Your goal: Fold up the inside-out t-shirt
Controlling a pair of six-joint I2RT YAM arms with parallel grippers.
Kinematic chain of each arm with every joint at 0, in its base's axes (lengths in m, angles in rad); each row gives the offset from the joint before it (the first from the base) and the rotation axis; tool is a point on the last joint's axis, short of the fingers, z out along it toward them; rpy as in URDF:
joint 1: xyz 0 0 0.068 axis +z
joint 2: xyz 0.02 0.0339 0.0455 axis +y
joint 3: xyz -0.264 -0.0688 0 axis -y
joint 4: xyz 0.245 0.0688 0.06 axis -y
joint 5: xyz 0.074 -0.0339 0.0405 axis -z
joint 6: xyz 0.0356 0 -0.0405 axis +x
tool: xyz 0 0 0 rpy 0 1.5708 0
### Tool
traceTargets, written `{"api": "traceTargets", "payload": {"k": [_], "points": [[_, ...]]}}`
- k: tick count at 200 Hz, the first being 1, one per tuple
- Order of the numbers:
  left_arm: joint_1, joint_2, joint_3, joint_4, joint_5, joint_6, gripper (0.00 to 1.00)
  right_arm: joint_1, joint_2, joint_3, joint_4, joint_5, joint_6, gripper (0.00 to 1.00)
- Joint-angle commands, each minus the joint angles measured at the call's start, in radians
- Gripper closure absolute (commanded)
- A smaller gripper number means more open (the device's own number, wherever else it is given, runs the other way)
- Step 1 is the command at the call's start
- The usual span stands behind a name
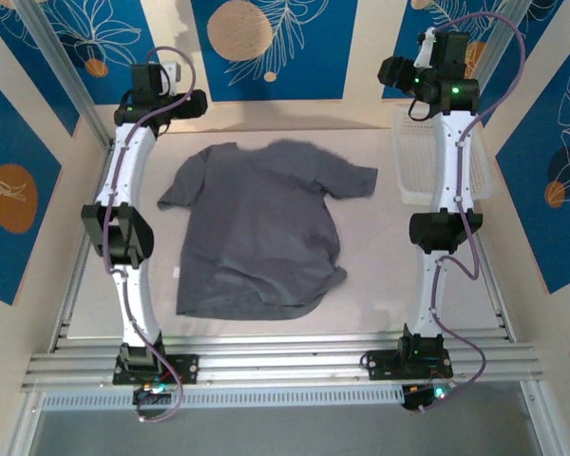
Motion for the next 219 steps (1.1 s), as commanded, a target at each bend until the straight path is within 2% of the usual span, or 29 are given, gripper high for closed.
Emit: {"api": "traceTargets", "payload": {"k": [1, 20, 34, 43, 50, 59, 76, 87, 102, 119, 138, 160, 176, 208, 219], "points": [[-0.034, -0.343, -0.225, 0.245, 0.256, -0.050, 0.10, 0.020, -0.086, 0.013, -0.222, -0.117, -0.076, 0.29], [-0.115, -0.565, -0.469, 0.297, 0.281, 0.046, 0.10, 0.044, -0.219, -0.241, -0.233, -0.127, -0.137, 0.29], [-0.213, -0.724, -0.647, 0.303, 0.258, 0.137, 0.08, 0.066, -0.332, -0.429, -0.253, -0.114, -0.157, 0.29], [-0.286, -0.814, -0.758, 0.309, 0.240, 0.193, 0.07, 0.088, -0.423, -0.593, -0.235, -0.108, -0.147, 0.29], [-0.344, -0.878, -0.844, 0.317, 0.242, 0.239, 0.01, 0.114, -0.506, -0.738, -0.195, -0.101, -0.128, 0.30], [-0.413, -0.950, -0.938, 0.319, 0.236, 0.285, 0.01, 0.160, -0.644, -0.996, -0.095, -0.086, -0.089, 0.30], [-0.536, -1.058, -1.072, 0.270, 0.206, 0.348, 0.01, 0.256, -0.887, -1.422, 0.115, -0.023, 0.047, 0.30], [-0.617, -1.111, -1.118, 0.191, 0.179, 0.405, 0.01, 0.307, -1.025, -1.653, 0.210, -0.025, 0.141, 0.29], [-0.722, -1.155, -1.157, 0.067, 0.126, 0.475, 0.01, 0.368, -1.178, -1.916, 0.306, -0.009, 0.351, 0.32], [-0.829, -1.176, -1.186, -0.045, 0.061, 0.521, 0.01, 0.446, -1.269, -2.131, 0.342, -0.017, 0.561, 0.36], [-0.920, -1.174, -1.243, -0.067, 0.004, 0.546, 0.01, 0.547, -1.269, -2.285, 0.405, -0.061, 0.694, 0.35], [-0.964, -1.159, -1.345, 0.015, -0.052, 0.576, 0.02, 0.624, -1.210, -2.360, 0.553, -0.121, 0.771, 0.31], [-0.975, -1.147, -1.452, 0.145, -0.155, 0.568, 0.03, 0.654, -1.152, -2.358, 0.649, -0.139, 0.786, 0.30], [-0.980, -1.156, -1.598, 0.397, -0.185, 0.519, 0.02, 0.668, -1.020, -2.292, 0.714, -0.132, 0.740, 0.29], [-0.979, -1.159, -1.615, 0.432, -0.200, 0.495, 0.02, 0.673, -0.979, -2.285, 0.722, -0.112, 0.736, 0.36]]}}
